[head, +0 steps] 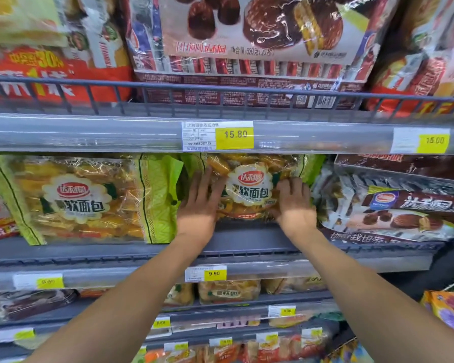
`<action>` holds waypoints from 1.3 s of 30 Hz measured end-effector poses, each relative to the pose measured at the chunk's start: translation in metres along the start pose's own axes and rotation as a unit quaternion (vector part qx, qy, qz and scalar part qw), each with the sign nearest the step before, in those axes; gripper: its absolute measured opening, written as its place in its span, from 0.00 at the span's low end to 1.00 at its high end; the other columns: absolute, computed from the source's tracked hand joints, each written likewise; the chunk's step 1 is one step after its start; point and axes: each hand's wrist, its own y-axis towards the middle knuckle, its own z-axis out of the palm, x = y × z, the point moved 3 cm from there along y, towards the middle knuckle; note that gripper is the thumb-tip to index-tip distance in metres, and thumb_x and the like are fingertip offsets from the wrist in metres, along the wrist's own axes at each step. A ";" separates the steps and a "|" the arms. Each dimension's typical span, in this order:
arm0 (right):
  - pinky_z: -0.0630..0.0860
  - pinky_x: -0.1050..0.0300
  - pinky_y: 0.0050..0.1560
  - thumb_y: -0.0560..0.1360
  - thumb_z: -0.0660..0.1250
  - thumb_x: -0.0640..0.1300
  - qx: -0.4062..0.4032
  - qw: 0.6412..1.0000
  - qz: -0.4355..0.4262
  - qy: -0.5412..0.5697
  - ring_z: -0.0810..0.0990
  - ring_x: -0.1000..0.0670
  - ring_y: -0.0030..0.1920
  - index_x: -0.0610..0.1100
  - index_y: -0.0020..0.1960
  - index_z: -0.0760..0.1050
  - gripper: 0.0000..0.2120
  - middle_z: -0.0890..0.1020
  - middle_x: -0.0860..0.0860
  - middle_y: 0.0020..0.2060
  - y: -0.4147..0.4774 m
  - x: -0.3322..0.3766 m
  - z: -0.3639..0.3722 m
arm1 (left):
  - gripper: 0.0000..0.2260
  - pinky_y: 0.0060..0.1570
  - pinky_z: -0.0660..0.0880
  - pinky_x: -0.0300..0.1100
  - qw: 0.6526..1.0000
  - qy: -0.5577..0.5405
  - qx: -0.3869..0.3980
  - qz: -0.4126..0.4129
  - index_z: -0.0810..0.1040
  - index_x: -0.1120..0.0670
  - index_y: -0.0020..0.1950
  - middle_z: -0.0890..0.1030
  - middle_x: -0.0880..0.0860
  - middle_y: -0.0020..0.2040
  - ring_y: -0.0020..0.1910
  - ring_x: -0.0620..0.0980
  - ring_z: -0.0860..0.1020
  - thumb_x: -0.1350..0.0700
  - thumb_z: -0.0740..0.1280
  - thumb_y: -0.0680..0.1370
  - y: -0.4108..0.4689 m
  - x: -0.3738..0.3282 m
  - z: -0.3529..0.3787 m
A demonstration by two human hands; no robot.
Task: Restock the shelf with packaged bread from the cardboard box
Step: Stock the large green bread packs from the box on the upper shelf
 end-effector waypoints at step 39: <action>0.75 0.45 0.62 0.74 0.63 0.53 0.146 0.986 0.024 0.072 0.72 0.44 0.66 0.47 0.68 0.72 0.24 0.72 0.48 0.68 -0.310 -0.139 0.012 | 0.33 0.76 0.60 0.59 0.973 -0.056 0.199 0.107 0.63 0.53 0.79 0.62 0.57 0.80 0.79 0.60 0.58 0.50 0.65 0.75 -0.249 -0.146 0.009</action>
